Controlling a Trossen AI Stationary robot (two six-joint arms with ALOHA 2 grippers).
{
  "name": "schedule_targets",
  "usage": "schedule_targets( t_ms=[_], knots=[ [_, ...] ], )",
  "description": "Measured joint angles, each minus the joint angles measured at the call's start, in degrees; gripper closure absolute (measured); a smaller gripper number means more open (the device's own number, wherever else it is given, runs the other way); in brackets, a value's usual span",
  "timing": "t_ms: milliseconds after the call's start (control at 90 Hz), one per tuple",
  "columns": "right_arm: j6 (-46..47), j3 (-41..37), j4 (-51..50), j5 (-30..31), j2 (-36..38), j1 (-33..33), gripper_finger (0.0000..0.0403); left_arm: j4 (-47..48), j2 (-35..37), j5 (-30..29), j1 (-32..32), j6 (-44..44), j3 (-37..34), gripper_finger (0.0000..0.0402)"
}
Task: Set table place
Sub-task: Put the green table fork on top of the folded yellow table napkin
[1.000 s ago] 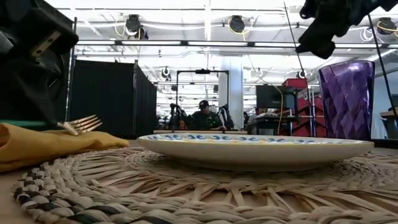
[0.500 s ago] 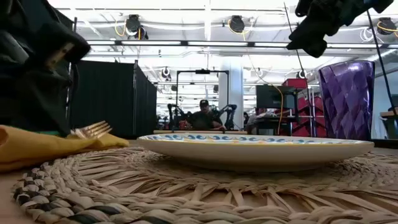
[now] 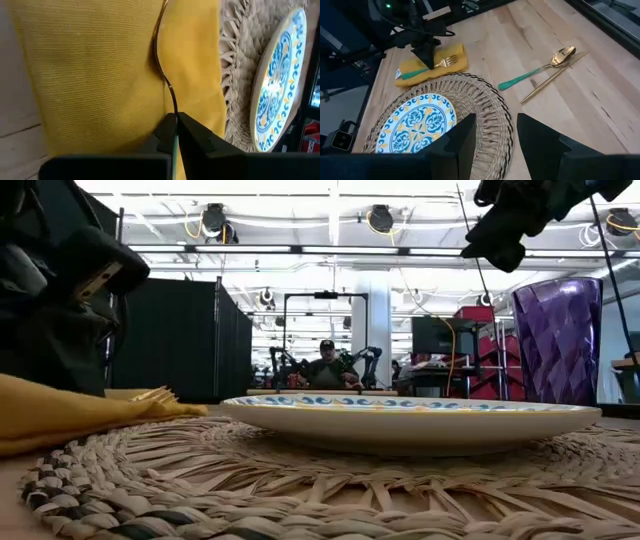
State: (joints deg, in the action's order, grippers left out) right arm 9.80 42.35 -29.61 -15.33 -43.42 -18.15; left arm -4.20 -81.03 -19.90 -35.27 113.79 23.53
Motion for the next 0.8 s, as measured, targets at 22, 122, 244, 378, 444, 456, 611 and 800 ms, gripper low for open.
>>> schedule_targets(
  t_ms=[22, 122, 244, 378, 444, 456, 611, 800],
  knots=[
    [-0.01, 0.0, 0.0, 0.0, 0.0, 0.0, 0.0273, 0.01, 0.0, -0.01, 0.0, 0.01, 0.0, 0.0401],
    [0.0, 0.0, 0.02, 0.0, 0.0, 0.0, 0.0273, -0.22, 0.0, -0.04, 0.0, -0.36, -0.02, 0.0401],
    [0.0, 0.0, 0.0, 0.0, 0.0, 0.0, 0.0273, -0.3, 0.29, -0.37, 0.0, -2.51, -0.05, 0.0401],
    [0.01, 0.02, -0.2, -0.02, 0.0, 0.0, 0.0273, 1.79, 2.4, -2.4, 0.04, -5.12, -0.2, 0.0391],
    [0.23, 0.02, -0.31, -0.02, 0.0, 0.0, 0.0273, 2.82, 3.65, -2.94, 0.02, -5.17, -0.2, 0.0377],
    [0.3, 0.02, -0.31, -0.02, 0.0, 0.0, 0.0273, 2.94, 3.8, -2.96, 0.02, -5.17, -0.2, 0.0375],
    [0.33, 0.02, -0.35, -0.05, 0.0, 0.0, 0.0273, 3.04, 4.39, -3.02, 0.0, -6.15, -0.2, 0.0328],
    [0.45, 0.02, -0.43, -0.05, 0.0, 0.0, 0.0273, 4.14, 4.4, -1.85, 0.0, -6.15, -0.2, 0.0275]
  ],
)
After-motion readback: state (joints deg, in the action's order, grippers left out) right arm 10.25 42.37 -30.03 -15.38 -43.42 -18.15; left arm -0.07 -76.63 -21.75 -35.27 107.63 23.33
